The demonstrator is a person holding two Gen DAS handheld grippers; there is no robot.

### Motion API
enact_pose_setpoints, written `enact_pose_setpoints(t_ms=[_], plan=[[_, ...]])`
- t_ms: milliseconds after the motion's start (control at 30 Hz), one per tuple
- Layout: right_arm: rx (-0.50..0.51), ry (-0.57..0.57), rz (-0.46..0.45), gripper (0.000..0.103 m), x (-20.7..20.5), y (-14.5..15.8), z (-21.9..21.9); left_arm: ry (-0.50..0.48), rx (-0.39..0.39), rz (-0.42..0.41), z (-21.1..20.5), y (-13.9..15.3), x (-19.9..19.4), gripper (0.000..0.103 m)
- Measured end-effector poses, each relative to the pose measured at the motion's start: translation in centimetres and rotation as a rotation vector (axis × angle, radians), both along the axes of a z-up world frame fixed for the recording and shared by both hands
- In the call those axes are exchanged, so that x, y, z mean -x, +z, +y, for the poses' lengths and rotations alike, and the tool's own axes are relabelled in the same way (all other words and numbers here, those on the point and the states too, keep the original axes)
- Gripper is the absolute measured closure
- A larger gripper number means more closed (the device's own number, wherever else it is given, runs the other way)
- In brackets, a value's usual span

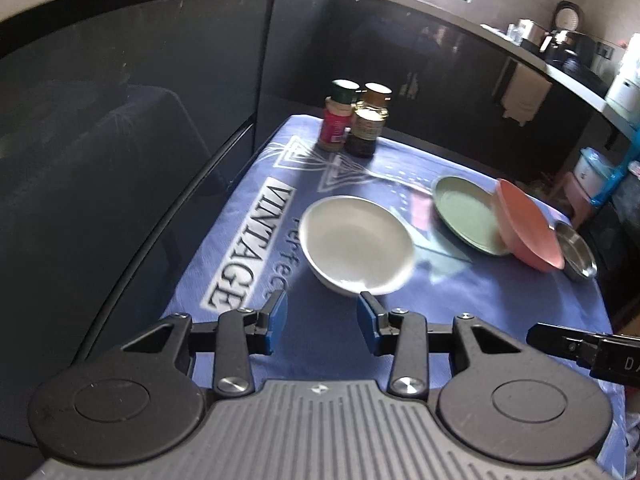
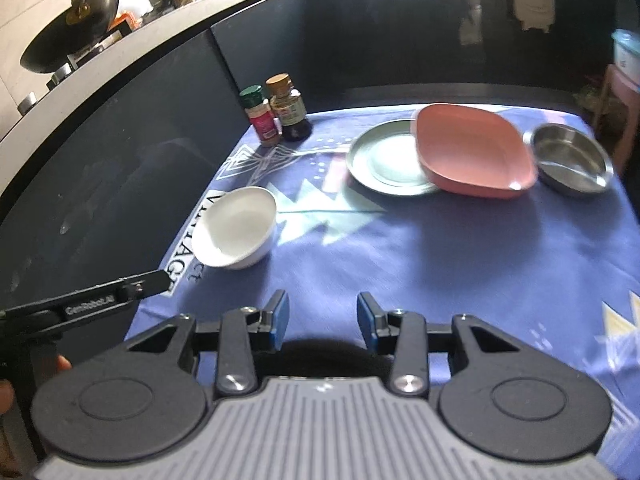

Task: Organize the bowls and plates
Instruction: 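Grasp the rim of the small white bowl with both grippers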

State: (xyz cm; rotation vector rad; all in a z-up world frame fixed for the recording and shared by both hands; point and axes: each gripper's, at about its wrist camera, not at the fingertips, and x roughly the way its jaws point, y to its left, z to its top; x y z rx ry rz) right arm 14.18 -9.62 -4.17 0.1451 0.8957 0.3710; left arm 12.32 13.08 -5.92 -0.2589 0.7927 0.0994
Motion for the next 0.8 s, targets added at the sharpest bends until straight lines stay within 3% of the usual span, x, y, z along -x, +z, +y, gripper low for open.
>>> enact_pose_setpoints(t_ms=[233,367,467,500,533,600,800], plan=[[-0.041,0.020,0.066,0.038,-6.4,-2.6,3.4,0.043,0.027,0.032,1.6,-2.1,-5.2,0.069],[-0.033,0.016,0.087,0.038,-8.7,-3.5,4.8,0.033,0.044,0.038,1.8,-3.0,-6.9,0.078],[-0.028,0.021,0.106,0.043,-9.9,-4.3,5.6,0.022,0.043,0.035,1.8,-3.5,-7.8,0.087],[-0.027,0.023,0.115,0.050,-10.3,-4.7,5.8,0.019,0.039,0.039,1.8,-3.7,-8.2,0.088],[-0.031,0.029,0.127,0.058,-10.6,-5.1,6.1,0.013,0.031,0.048,1.7,-3.9,-8.5,0.097],[-0.049,0.044,0.142,0.068,-11.0,-5.5,6.5,0.003,0.006,0.057,1.5,-4.3,-8.8,0.097],[-0.015,0.047,0.123,0.069,-9.7,-4.2,6.9,-0.012,-0.021,0.041,1.0,-3.4,-7.6,0.097]])
